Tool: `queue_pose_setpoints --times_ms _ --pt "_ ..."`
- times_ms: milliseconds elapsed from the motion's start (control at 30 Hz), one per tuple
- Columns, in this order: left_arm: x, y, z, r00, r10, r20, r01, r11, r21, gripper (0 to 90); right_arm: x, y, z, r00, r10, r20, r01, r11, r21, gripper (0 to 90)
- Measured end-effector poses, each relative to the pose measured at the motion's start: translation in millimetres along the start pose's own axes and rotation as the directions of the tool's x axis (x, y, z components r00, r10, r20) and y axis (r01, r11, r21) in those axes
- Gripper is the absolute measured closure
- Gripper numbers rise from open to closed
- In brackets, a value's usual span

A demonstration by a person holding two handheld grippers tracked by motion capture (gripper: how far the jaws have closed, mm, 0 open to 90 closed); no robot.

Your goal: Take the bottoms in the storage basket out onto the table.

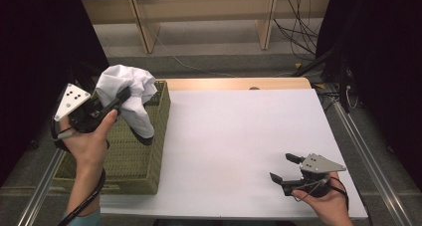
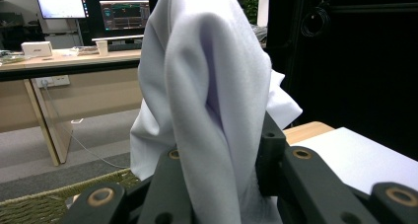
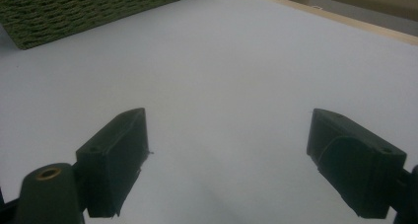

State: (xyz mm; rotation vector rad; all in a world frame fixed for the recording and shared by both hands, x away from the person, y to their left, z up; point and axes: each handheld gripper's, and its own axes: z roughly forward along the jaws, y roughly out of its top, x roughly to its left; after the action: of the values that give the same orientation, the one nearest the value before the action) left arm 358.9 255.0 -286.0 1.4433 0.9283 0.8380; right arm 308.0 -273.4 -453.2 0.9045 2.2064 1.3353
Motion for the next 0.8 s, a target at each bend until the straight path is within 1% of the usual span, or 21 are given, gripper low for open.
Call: queue_pose_setpoints --times_ms 800 --pt "-10.7 3.0 1.4 0.9994 0.002 0.036 -0.001 1.0 -0.008 74.8 0.1 0.1 -0.4 1.0 -0.003 0.0 0.003 1.0 0.001 17.0"
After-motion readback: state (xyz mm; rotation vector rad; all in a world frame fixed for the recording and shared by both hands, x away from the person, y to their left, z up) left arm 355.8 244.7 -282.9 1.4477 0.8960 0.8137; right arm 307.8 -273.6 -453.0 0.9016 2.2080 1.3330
